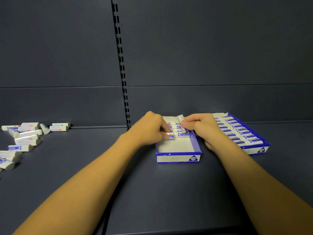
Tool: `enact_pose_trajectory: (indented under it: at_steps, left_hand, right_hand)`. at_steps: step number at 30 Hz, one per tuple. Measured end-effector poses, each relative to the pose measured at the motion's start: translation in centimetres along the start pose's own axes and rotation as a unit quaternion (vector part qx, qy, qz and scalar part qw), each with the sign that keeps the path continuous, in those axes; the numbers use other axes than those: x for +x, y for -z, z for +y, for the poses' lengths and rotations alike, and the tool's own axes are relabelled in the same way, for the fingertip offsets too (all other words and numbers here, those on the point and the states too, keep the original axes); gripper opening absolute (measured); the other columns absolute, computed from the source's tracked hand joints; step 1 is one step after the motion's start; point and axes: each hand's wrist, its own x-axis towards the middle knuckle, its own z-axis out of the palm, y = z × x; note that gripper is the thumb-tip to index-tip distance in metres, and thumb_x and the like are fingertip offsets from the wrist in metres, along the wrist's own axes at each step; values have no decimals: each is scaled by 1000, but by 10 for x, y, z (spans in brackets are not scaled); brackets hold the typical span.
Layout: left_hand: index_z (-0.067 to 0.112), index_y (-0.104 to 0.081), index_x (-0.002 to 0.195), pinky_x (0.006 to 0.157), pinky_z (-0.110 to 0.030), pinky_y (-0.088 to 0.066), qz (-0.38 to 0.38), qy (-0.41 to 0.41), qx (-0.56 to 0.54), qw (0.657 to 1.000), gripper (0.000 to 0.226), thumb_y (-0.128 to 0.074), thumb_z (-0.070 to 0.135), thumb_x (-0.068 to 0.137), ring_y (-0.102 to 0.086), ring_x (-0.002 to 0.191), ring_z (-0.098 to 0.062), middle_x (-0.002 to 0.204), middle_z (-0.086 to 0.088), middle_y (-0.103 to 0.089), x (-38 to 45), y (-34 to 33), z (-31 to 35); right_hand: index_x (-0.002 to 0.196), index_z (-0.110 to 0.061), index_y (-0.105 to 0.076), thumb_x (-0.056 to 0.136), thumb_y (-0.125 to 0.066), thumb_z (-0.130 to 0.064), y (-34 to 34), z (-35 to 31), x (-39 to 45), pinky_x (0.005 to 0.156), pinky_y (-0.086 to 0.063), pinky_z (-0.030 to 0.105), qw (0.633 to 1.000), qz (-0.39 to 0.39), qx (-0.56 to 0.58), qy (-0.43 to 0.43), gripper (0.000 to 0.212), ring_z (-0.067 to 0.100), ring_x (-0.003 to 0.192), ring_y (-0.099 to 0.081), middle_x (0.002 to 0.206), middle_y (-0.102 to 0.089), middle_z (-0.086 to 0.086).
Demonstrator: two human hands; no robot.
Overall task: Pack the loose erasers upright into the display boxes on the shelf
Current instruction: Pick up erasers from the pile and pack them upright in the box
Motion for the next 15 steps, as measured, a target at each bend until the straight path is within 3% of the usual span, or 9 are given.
enact_pose_trajectory:
  at_steps: [5,15]
  left_hand:
    - [22,-79,106,85,-35,-59,24,18,3,1000,19,-77,27,88,-67,89,-10,103,4,-76,-1,-2,1]
    - [21,-79,107,83,-28,-54,17,33,29,999,23,-79,29,85,-63,97,-13,108,2,-72,-2,-3,9]
  right_hand:
    - [93,-16,-70,85,-78,-20,1,1,0,52,-48,15,1000,2,-6,-13,12,14,84,-71,97,-73,1]
    - [91,-19,-70,85,-79,-21,0,2,0,55,-47,16,999,6,-43,-3,11,10,80,-67,89,-71,-5]
